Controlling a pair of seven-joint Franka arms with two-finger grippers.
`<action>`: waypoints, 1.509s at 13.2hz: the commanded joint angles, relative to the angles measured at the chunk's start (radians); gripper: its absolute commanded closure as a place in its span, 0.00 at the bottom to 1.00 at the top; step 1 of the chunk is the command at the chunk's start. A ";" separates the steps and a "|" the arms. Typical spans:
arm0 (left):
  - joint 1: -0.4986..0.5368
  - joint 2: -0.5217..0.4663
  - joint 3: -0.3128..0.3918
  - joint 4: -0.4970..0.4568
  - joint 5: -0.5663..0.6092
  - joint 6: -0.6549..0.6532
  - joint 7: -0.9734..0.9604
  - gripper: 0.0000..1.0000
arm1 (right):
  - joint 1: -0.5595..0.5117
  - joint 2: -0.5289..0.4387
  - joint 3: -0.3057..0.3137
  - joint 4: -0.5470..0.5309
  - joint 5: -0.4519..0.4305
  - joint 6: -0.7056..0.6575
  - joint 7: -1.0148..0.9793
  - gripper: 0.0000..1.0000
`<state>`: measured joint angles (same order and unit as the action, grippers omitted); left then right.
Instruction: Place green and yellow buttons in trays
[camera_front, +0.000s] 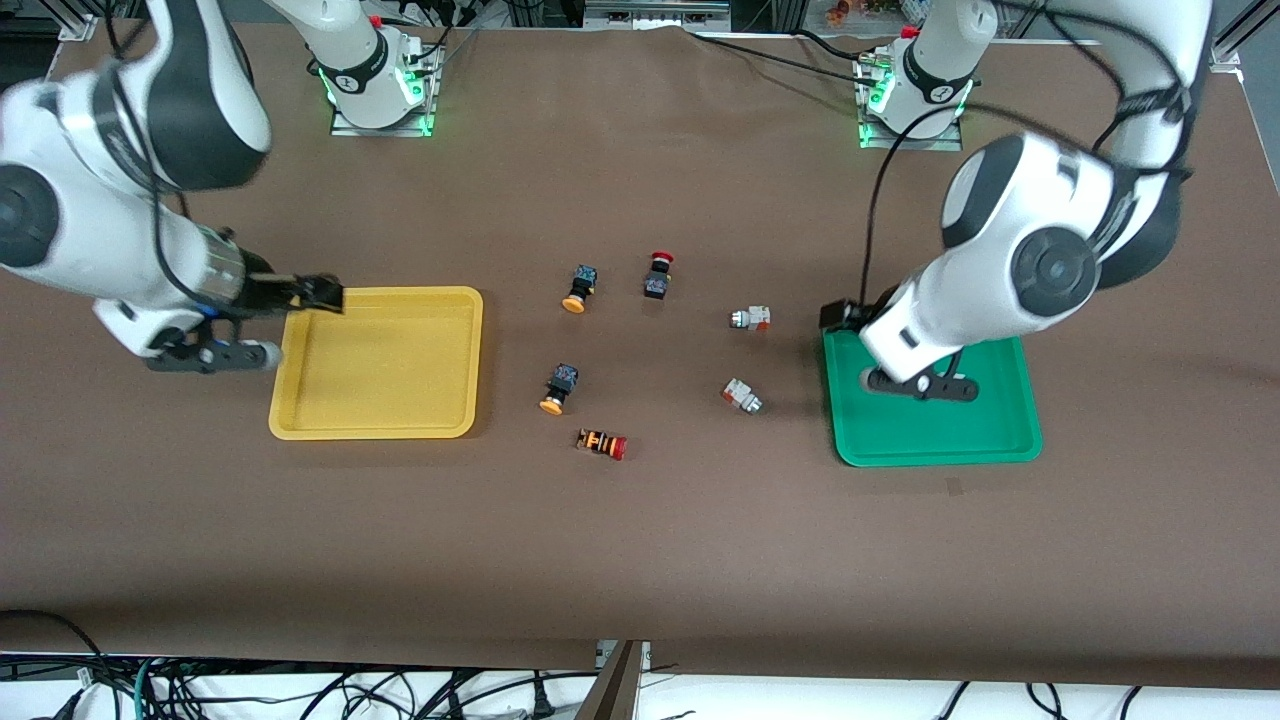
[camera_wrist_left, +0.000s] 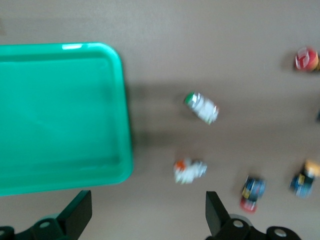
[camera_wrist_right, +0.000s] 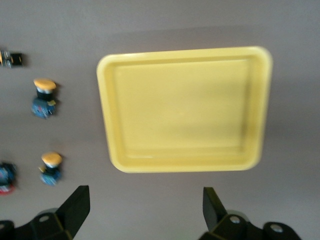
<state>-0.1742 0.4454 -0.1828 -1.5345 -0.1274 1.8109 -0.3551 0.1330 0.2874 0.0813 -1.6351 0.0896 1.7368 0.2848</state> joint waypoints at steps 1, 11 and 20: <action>-0.082 0.116 0.006 0.067 -0.017 0.100 -0.268 0.00 | 0.005 0.088 0.102 -0.040 0.021 0.128 0.242 0.00; -0.157 0.374 0.006 0.021 -0.024 0.478 -0.659 0.07 | 0.146 0.300 0.276 -0.252 0.018 0.566 0.672 0.00; -0.153 0.296 0.011 0.031 -0.008 0.338 -0.624 1.00 | 0.183 0.325 0.313 -0.324 0.013 0.633 0.674 0.43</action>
<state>-0.3318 0.8121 -0.1826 -1.4985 -0.1288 2.2292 -1.0041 0.3158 0.6126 0.3830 -1.9394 0.1014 2.3482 0.9464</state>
